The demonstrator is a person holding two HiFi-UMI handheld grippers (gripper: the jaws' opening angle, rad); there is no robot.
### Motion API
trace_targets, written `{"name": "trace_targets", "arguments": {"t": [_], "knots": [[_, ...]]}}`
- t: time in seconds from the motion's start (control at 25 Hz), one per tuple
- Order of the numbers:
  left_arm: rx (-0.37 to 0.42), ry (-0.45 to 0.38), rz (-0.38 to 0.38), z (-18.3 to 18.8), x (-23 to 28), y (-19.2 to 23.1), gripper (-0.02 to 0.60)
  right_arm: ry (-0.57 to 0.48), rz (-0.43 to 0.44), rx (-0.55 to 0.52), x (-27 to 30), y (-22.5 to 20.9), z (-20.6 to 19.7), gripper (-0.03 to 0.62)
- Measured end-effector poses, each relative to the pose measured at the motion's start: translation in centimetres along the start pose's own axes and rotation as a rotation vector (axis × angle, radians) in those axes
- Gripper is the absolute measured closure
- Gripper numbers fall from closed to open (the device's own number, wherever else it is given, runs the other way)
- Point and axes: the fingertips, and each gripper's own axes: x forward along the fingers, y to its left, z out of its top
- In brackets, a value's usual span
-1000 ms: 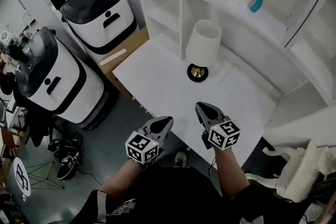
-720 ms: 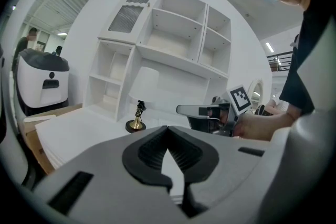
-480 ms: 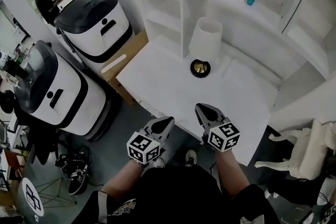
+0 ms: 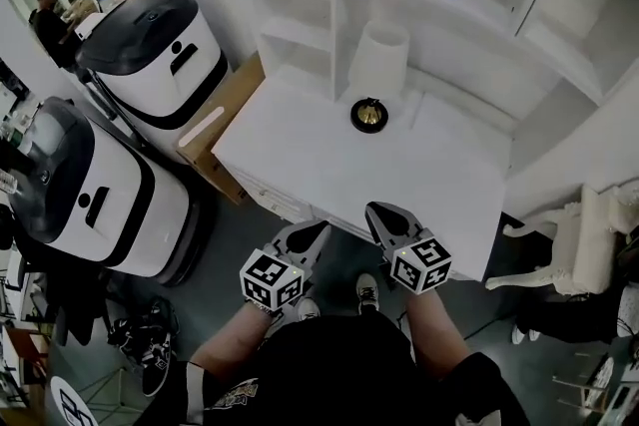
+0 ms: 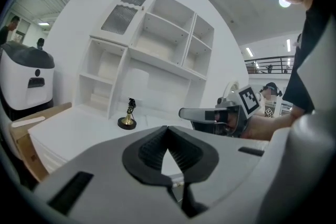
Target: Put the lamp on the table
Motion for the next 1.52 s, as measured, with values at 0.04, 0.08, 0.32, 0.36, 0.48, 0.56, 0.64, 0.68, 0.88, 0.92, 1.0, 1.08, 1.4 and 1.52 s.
{"name": "trace_targets", "arguments": {"t": [0.04, 0.08, 0.32, 0.36, 0.48, 0.56, 0.64, 0.68, 0.88, 0.92, 1.0, 1.08, 1.4, 1.52], "knots": [[0.002, 0.003, -0.009, -0.2, -0.4, 0.0, 0.574, -0.001, -0.01, 0.002, -0.1, 0.5, -0.3, 0.568], [0.004, 0.008, -0.017, -0.5, -0.9, 0.0, 0.574, -0.001, -0.018, 0.004, -0.2, 1.0, -0.6, 0.568], [-0.008, 0.025, -0.048, -2.1, -3.0, 0.1, 0.574, 0.004, -0.053, 0.012, -0.6, 3.6, -2.3, 0.568], [-0.009, 0.026, -0.055, -2.3, -3.2, 0.1, 0.575, 0.006, -0.059, 0.013, -0.8, 3.9, -2.6, 0.568], [-0.008, 0.028, -0.077, -2.7, -3.7, -0.2, 0.574, 0.006, -0.073, 0.015, -1.2, 4.9, -3.1, 0.568], [-0.007, 0.026, -0.091, -2.9, -3.9, -0.4, 0.574, 0.004, -0.082, 0.013, -1.5, 5.4, -3.3, 0.568], [-0.006, 0.023, -0.104, -3.0, -4.0, -0.6, 0.574, 0.001, -0.092, 0.012, -1.8, 5.8, -3.5, 0.568], [-0.006, 0.023, -0.11, -3.0, -4.1, -0.7, 0.574, -0.001, -0.096, 0.012, -1.9, 6.0, -3.5, 0.568], [0.004, 0.024, -0.13, -3.1, -4.7, -1.3, 0.574, -0.007, -0.111, 0.015, -2.5, 6.9, -3.8, 0.568], [0.006, 0.022, -0.13, -3.0, -4.9, -1.3, 0.574, -0.007, -0.113, 0.014, -2.6, 7.0, -3.8, 0.568], [0.009, 0.019, -0.129, -2.9, -5.1, -1.3, 0.574, -0.008, -0.114, 0.012, -2.7, 7.3, -3.7, 0.568], [0.014, 0.016, -0.128, -2.8, -5.3, -1.3, 0.574, -0.01, -0.112, 0.008, -2.7, 7.5, -3.6, 0.568], [0.01, 0.015, -0.126, -2.9, -5.9, -1.4, 0.574, -0.005, -0.103, 0.004, -2.7, 8.2, -3.9, 0.568], [0.014, 0.015, -0.126, -3.0, -6.0, -1.4, 0.574, -0.002, -0.101, 0.004, -2.6, 8.2, -4.1, 0.569]]}}
